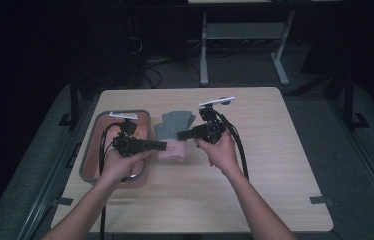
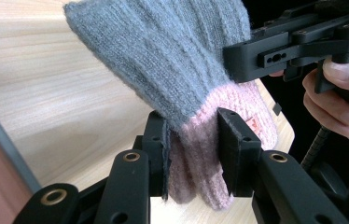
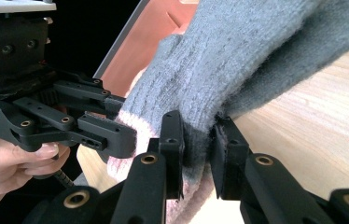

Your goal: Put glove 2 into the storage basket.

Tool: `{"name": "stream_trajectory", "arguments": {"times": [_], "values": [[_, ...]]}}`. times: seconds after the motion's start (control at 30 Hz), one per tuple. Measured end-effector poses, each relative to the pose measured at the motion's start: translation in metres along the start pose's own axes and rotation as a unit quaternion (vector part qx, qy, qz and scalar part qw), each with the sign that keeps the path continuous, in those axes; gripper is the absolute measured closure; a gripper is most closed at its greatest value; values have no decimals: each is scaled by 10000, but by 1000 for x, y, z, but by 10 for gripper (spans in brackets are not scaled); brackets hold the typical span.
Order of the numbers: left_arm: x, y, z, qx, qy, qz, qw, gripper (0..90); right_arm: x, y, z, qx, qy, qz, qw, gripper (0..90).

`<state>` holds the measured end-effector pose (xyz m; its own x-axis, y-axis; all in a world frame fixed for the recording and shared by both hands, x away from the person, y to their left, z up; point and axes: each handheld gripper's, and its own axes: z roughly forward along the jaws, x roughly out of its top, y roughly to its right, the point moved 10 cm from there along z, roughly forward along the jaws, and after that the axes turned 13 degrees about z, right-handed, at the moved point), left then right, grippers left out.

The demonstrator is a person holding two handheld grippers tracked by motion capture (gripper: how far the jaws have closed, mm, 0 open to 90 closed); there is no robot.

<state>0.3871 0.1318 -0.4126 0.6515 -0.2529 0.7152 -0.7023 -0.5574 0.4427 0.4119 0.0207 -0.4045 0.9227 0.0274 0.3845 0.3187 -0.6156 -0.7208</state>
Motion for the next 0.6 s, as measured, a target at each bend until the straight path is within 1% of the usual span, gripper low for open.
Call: {"name": "stream_trajectory", "arguments": {"times": [0.2,0.23,0.37,0.4,0.6], "values": [[2,-6,-9,17,26,-24,10000,672,6,-7,5,24,-48,-85,9999,760],[3,-7,-10,28,30,-24,10000,672,7,-9,7,40,-49,-64,10000,760],[5,-11,-21,79,101,-45,9999,674,12,-16,12,116,-69,-107,9999,760],[5,-13,-23,87,108,-49,9999,674,13,-19,14,147,-75,-83,9998,761],[3,-22,-38,168,191,-85,9996,676,18,-30,26,201,-138,-196,9995,760]]}}
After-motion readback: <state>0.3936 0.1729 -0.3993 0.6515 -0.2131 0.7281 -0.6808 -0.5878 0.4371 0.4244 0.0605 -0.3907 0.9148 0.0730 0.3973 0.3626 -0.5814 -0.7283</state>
